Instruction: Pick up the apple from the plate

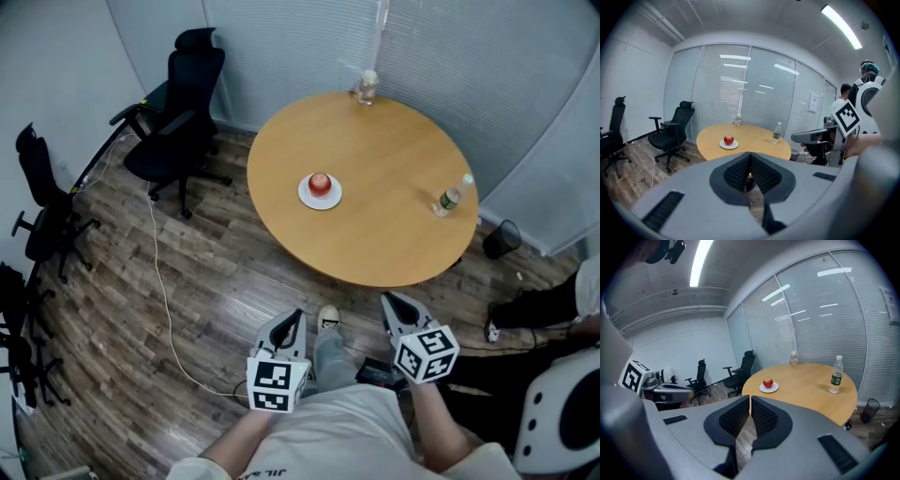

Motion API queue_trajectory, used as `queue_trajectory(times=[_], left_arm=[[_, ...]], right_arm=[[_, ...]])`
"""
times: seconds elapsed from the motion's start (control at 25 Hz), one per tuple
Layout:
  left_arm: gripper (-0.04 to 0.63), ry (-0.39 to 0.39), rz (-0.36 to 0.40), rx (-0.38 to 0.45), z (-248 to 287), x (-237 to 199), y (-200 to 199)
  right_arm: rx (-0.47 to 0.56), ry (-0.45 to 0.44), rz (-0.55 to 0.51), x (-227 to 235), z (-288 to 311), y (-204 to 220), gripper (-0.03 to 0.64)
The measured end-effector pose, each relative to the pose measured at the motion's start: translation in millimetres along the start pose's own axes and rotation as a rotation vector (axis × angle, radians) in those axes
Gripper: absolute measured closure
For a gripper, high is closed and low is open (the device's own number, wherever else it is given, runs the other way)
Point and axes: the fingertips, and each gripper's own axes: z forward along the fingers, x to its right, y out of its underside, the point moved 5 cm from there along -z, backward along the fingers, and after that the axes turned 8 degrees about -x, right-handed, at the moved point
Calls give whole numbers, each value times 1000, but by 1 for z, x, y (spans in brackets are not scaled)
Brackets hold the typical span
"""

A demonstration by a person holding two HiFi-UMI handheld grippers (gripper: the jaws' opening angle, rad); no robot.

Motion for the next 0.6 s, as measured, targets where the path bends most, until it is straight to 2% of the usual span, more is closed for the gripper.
queue_trajectory(times=[0.28,0.6], left_arm=[[593,-50,-34,-16,38,-35,-21],[592,-82,-40,12,107,-69,-90]], right_arm=[[-12,-39,1,23,55,-29,583],[5,-67,-6,72,122,-96,583]])
